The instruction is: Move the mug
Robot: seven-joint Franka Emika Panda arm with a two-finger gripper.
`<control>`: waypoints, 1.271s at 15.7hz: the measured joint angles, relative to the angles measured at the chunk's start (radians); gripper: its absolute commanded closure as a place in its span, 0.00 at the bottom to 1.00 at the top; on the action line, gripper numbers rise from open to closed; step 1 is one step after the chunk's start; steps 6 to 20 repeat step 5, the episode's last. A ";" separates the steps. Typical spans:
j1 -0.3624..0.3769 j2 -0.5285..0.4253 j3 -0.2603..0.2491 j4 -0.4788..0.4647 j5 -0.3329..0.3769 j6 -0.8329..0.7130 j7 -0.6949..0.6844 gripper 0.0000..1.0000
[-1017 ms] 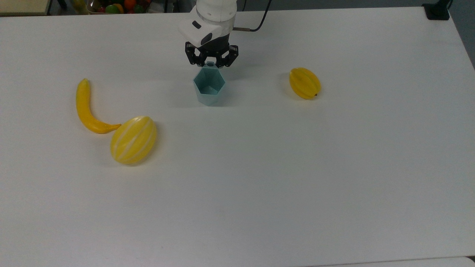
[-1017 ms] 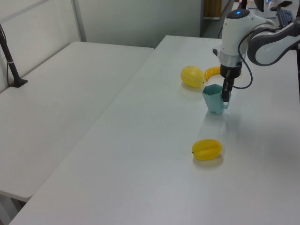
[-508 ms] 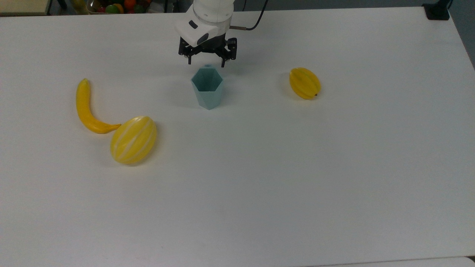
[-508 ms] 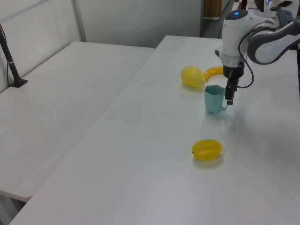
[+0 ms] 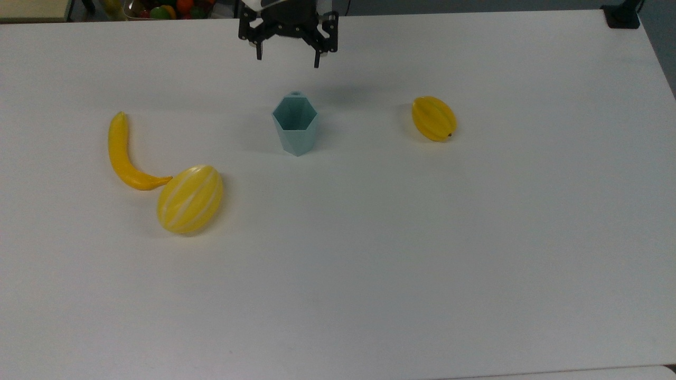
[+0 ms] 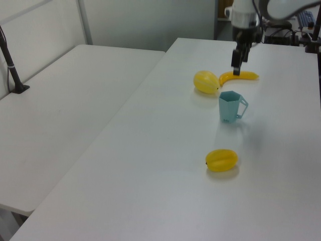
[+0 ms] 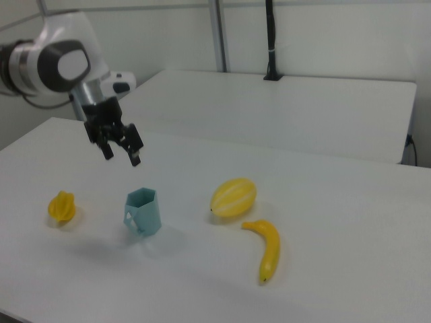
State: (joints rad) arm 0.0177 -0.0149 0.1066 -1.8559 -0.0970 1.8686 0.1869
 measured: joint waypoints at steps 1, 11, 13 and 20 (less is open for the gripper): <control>-0.001 -0.002 -0.016 0.041 0.023 -0.039 0.000 0.00; -0.004 -0.008 -0.071 0.132 0.043 -0.151 -0.009 0.00; -0.004 -0.008 -0.071 0.132 0.043 -0.151 -0.009 0.00; -0.004 -0.008 -0.071 0.132 0.043 -0.151 -0.009 0.00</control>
